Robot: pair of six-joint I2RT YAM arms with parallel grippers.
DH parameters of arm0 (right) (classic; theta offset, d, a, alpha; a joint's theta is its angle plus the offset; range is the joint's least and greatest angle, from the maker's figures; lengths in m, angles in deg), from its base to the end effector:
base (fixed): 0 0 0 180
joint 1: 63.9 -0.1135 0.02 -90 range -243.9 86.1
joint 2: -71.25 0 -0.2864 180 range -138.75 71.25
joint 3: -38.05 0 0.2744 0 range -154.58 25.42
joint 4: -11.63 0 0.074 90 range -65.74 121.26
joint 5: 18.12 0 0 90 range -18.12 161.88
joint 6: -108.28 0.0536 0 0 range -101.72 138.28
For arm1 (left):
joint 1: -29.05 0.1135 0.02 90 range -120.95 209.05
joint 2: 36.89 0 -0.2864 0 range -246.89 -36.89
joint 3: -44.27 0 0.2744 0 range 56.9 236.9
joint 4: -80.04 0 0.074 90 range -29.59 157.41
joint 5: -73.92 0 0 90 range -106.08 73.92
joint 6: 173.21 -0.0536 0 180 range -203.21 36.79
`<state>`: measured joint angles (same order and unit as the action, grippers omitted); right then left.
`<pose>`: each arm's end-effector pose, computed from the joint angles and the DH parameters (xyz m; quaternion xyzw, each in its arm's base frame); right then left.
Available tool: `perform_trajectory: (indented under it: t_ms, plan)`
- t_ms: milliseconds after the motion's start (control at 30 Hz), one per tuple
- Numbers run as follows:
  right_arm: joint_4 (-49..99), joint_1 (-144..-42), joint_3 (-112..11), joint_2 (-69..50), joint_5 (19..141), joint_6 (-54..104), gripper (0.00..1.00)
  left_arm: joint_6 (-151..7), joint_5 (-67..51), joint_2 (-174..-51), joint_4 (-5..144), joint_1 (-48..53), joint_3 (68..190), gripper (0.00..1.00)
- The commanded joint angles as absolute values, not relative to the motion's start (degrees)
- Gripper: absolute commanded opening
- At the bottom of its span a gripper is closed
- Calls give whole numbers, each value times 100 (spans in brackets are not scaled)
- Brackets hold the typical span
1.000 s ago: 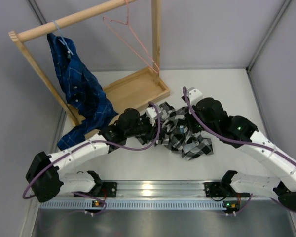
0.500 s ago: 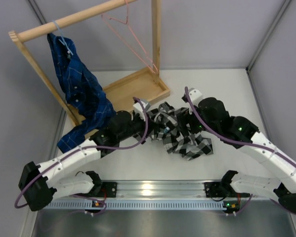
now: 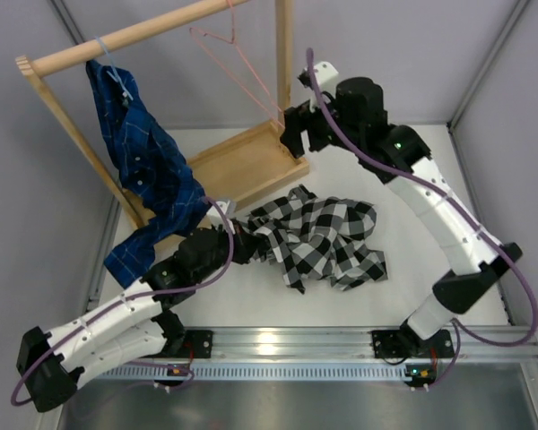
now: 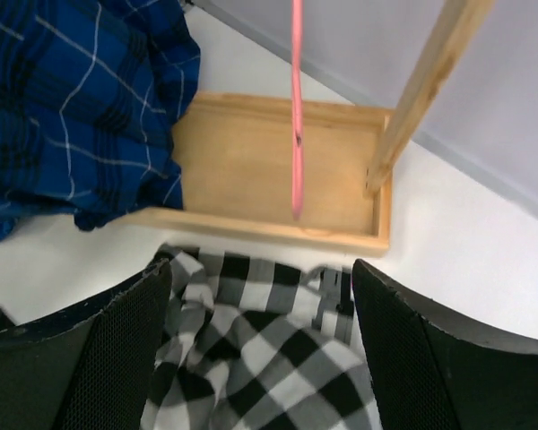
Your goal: Place the shirt on the hanger
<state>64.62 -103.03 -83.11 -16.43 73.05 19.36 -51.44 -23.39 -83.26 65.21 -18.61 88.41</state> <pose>0.2767 0.2265 0.5084 -0.2718 0.7701 0.2062 0.5390 0.1520 -0.1567 0.2728 0.0734 0.8001 -0.3396 0.4891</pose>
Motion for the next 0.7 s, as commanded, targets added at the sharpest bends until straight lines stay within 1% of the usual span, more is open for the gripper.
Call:
perform_trajectory:
  t_ms: [0, 67, 100, 133, 200, 233, 300, 333, 400, 433, 500, 533, 567, 667]
  plan:
    - [6179, -10257, -9634, -2488, 7689, 1460, 77, -4929, -2505, -8110, 6548, -1850, 8722, 0]
    - [6179, -10187, -10156, -3075, 7672, 1450, 75, -4999, -2435, -8136, 6548, -1850, 8696, 0]
    - [6188, -10161, -10628, -3271, 7663, 1450, 74, -5016, -2373, -8162, 6548, -1850, 8678, 0]
    - [6188, -10125, -10833, -3429, 7663, 1415, 69, -5025, -2329, -8215, 6548, -1850, 8643, 0]
    - [6170, -10038, -11411, -3930, 7602, 1380, 67, -4990, -2250, -8259, 6556, -1850, 8608, 0]
    - [6170, -10002, -11563, -4080, 7628, 1362, 63, -4990, -2171, -8320, 6565, -1850, 8599, 0]
    - [6118, -9914, -11835, -4449, 7680, 1406, 60, -4999, -2109, -8364, 6574, -1850, 8582, 0]
    - [6074, -9879, -11854, -4511, 7750, 1441, 51, -5008, -2057, -8391, 6618, -1850, 8573, 0]
    - [5899, -9861, -11811, -4617, 7944, 1520, 40, -5052, -2030, -8408, 6679, -1850, 8494, 0]
    - [5837, -9861, -11802, -4635, 8005, 1538, 27, -5061, -2039, -8435, 6688, -1850, 8467, 0]
    - [5670, -9870, -11749, -4635, 8059, 1625, 27, -5061, -2030, -8470, 6899, -1850, 8415, 0]
    - [5626, -9853, -11732, -4635, 8059, 1652, 30, -5061, -2004, -8522, 6925, -1850, 8414, 0]
    - [5599, -9861, -11723, -4635, 8059, 1670, 31, -5043, -1934, -8558, 6995, -1850, 8397, 0]
    - [5520, -9853, -11723, -4687, 8041, 1626, 26, -4982, -1819, -8619, 7136, -1850, 8353, 0]
